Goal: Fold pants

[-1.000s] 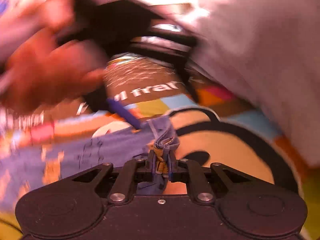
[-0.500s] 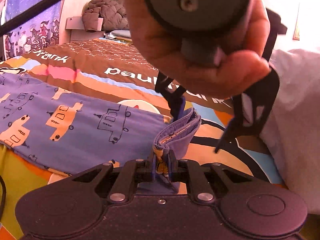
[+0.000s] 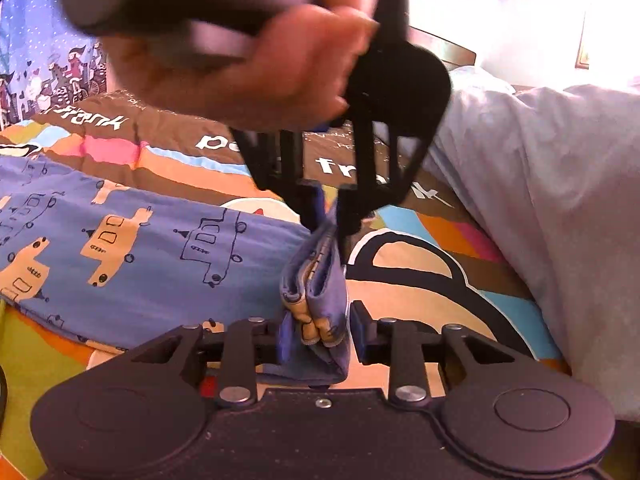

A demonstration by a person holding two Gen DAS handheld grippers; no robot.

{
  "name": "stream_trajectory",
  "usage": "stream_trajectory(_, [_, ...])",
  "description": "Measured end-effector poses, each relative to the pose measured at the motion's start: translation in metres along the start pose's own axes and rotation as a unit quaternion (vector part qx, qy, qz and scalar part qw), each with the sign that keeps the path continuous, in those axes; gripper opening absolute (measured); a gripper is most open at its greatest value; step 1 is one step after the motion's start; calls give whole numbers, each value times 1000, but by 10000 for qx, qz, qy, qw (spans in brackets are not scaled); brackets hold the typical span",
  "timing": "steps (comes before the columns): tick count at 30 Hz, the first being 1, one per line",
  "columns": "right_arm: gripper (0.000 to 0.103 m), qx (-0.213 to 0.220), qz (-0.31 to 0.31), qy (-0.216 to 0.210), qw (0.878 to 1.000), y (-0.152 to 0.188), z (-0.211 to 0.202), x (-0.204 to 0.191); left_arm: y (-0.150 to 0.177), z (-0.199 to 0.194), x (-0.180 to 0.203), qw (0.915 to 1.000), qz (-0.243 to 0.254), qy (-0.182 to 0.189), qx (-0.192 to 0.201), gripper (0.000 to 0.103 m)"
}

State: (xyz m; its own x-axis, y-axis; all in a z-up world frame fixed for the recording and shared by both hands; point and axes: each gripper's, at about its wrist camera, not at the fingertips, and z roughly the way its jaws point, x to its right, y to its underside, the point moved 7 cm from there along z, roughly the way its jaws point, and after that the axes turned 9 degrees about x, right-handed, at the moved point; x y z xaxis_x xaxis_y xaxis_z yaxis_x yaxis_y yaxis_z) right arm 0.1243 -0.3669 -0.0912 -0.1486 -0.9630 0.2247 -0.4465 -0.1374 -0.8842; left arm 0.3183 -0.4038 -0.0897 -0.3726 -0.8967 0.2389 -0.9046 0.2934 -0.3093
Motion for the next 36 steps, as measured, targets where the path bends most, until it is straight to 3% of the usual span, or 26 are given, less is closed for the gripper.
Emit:
stream_trajectory(1, [29, 33, -23, 8, 10000, -1, -1, 0, 0, -3, -2, 10000, -32, 42, 28, 11])
stream_trajectory(3, [15, 143, -140, 8, 9998, -5, -4, -3, 0, -10, -5, 9998, -80, 117, 110, 11])
stream_trajectory(11, [13, 554, -393, -47, 9977, -32, -32, -28, 5, -59, -43, 9958, -416, 643, 508, 10])
stream_trajectory(16, [13, 666, -512, -342, 9959, -47, -49, -70, 19, -88, -87, 9940, -575, 644, 678, 10])
stream_trajectory(22, [13, 574, -696, -911, 9917, -60, -60, -128, 39, -101, -161, 9877, -1114, 733, 816, 10])
stream_trajectory(29, [13, 35, -750, -1460, 9864, -44, -47, -185, 67, -75, -221, 9843, -1376, 681, 873, 11])
stream_trajectory(35, [16, -286, -648, -1630, 9841, -26, -30, -195, 79, -60, -248, 9697, -1824, 1246, 1048, 33])
stream_trajectory(36, [17, -275, -629, -1633, 9842, -25, -31, -195, 79, -60, -250, 9658, -1899, 1390, 1089, 43])
